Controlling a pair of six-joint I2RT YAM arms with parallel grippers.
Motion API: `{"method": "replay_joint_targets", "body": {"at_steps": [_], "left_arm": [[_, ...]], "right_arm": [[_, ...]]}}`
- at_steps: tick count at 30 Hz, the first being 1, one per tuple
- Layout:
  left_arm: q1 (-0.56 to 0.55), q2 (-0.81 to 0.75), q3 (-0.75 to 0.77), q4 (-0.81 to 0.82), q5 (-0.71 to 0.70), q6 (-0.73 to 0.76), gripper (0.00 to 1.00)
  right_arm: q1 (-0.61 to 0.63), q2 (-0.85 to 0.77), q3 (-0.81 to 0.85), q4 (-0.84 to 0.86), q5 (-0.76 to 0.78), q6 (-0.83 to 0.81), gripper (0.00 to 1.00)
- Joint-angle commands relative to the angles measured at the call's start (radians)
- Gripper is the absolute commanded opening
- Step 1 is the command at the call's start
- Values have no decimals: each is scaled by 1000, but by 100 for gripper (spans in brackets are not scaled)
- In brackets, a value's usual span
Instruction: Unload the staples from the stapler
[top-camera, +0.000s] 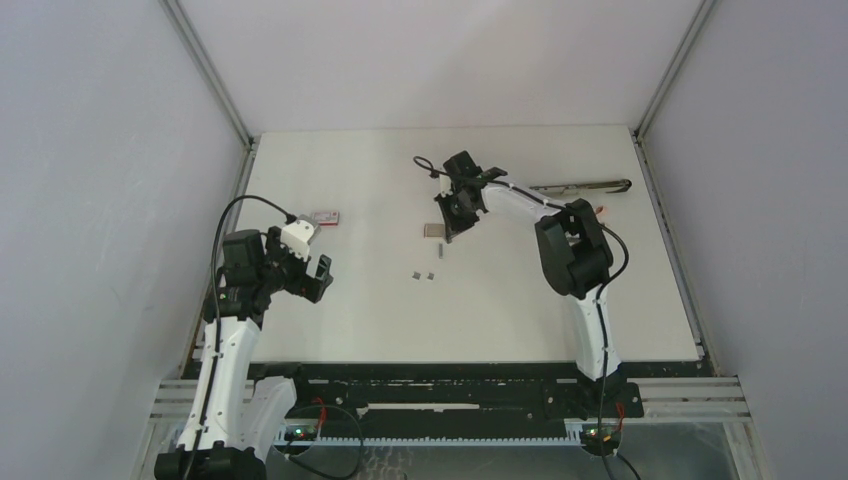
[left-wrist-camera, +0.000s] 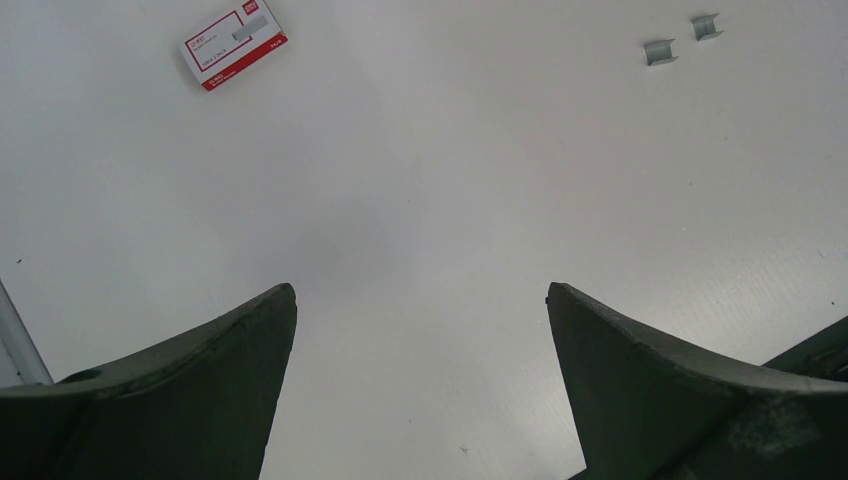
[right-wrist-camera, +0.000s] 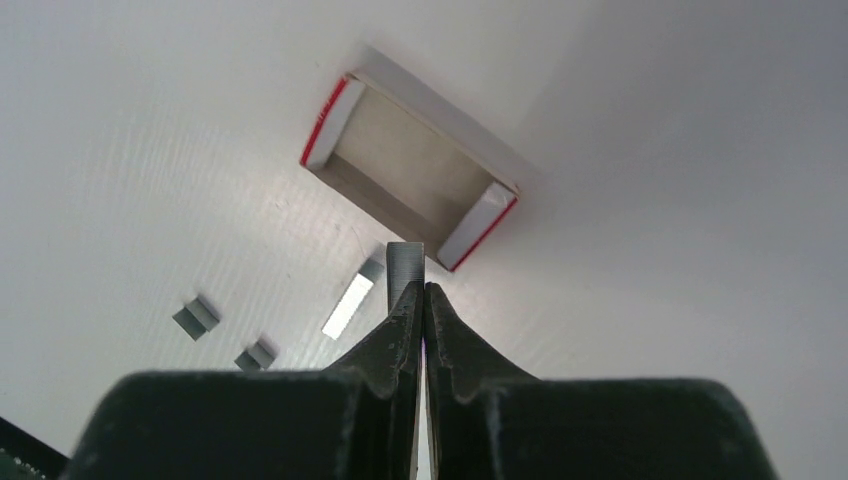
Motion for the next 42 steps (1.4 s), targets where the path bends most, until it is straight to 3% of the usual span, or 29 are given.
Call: {"method": "replay_joint_targets", "body": {"at_steps": [1,14,42], "left_arm": [[9,4,-14,26,18,-9,100],[10,7,-14,26,16,-12,100],[10,6,-14,28,17,-9,100]], "right_arm": [[-11,-108,-40,34,-49,20,0],[-18,-95,-83,19,-91,14,0],[-20,-10,-21,26,-9,5,0]]}}
